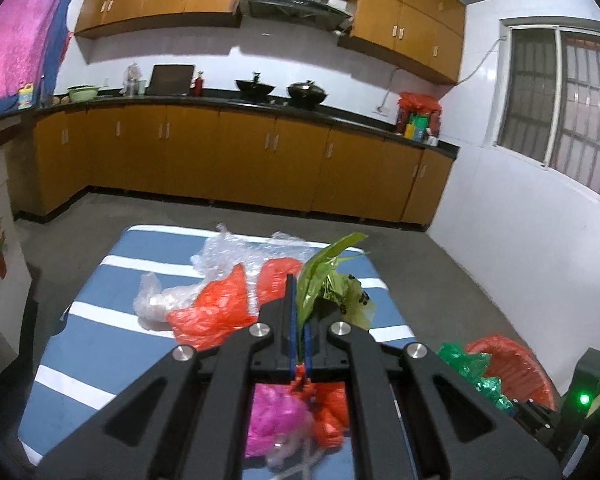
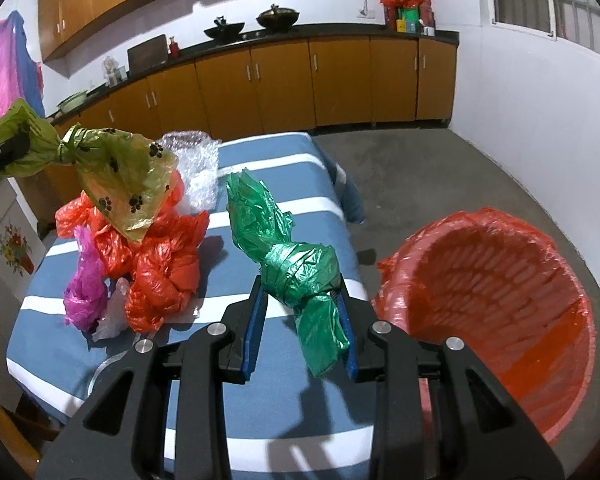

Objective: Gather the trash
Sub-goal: 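Grasp the yellow-green bag with the left gripper while the right gripper holds the green bag, then carry both bags over the orange basket and open both grippers to drop them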

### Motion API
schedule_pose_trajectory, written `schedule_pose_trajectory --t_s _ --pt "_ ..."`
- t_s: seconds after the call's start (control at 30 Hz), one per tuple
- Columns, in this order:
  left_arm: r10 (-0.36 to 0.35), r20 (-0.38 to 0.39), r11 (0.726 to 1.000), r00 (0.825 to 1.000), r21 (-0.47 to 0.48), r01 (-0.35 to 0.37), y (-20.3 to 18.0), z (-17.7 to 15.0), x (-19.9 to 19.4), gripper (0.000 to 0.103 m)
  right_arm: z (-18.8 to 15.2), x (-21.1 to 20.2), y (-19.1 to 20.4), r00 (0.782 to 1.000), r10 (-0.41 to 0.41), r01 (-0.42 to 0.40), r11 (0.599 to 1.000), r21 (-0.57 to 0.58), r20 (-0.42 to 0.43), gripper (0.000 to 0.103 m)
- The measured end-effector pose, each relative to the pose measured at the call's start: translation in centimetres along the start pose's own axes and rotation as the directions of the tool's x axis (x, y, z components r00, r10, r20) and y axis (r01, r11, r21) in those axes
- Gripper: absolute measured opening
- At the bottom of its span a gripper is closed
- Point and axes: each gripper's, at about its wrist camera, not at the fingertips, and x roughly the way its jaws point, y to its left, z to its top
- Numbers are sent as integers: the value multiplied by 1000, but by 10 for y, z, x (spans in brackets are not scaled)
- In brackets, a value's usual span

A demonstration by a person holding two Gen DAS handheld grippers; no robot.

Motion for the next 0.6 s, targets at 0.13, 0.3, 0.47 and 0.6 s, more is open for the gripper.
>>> schedule_pose_trajectory --t_s 0.13,0.3,0.47,0.6 --pt "-60 -7 998 998 18 60 -22 -2 -6 4 -1 -16 -18 999 -36 35 999 25 20 33" --pt "-137 -40 990 990 21 138 -51 -12 -5 4 -5 -35 -48 995 -92 90 993 76 26 33" --pt "-217 -84 976 973 19 219 -85 -27 2 4 -13 -57 -82 986 -163 158 978 138 29 33" --pt "-270 -117 961 956 25 275 -112 -39 10 4 -20 -69 -108 978 -208 201 961 190 20 33"
